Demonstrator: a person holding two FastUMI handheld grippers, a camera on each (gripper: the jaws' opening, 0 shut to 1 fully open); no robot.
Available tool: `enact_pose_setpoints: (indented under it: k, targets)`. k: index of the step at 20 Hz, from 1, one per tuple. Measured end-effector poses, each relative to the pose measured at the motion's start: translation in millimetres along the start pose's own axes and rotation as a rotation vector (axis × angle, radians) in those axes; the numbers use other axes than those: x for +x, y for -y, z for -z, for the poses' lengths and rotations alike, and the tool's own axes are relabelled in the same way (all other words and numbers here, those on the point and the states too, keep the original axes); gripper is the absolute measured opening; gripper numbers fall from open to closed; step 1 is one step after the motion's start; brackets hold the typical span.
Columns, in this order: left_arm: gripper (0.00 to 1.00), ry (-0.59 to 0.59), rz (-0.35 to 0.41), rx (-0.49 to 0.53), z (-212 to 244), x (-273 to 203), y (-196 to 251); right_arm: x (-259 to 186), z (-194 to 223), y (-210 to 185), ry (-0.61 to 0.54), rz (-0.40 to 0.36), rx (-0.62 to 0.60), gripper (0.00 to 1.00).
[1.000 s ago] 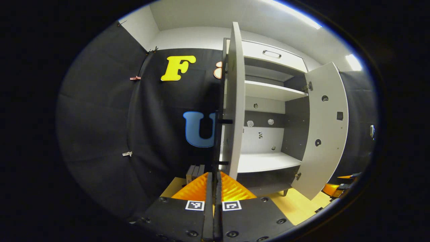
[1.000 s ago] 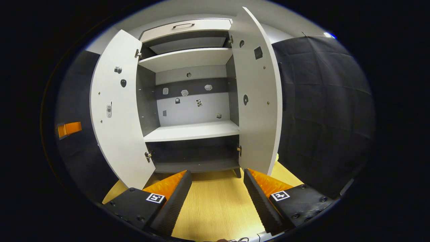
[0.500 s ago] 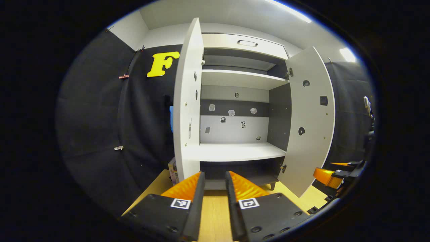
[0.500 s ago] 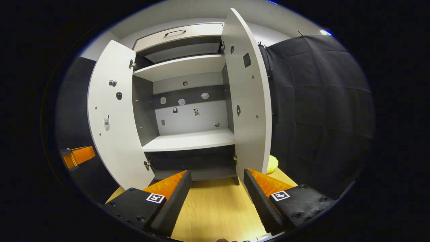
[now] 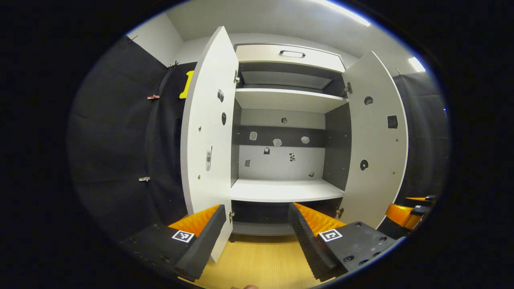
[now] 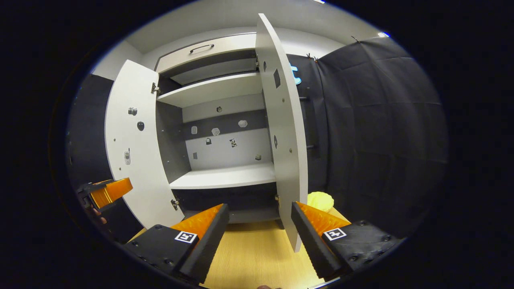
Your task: Open the right door of the double-door shoe cabinet with the right hand, and open the left door with the left hand.
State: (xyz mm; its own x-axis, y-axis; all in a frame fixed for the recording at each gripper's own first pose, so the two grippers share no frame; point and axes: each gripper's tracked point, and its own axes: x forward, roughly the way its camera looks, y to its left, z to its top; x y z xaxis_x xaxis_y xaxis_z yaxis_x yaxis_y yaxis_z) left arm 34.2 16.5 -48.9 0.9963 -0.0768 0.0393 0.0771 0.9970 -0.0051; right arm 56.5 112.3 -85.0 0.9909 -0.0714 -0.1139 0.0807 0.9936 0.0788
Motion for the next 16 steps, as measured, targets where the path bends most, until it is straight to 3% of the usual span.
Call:
enact_pose_setpoints:
  k: [4, 16]
  targets:
    - [0.97, 0.007, 0.02, -0.01, 11.2, -2.1, 9.4, 0.9, 16.9, -5.1, -0.031, -0.025, -0.044, 0.98]
    - [0.97, -0.067, -0.014, -0.032, 36.1, 1.6, -20.0, 20.9, 36.1, -74.0, -0.073, -0.163, -0.127, 0.98]
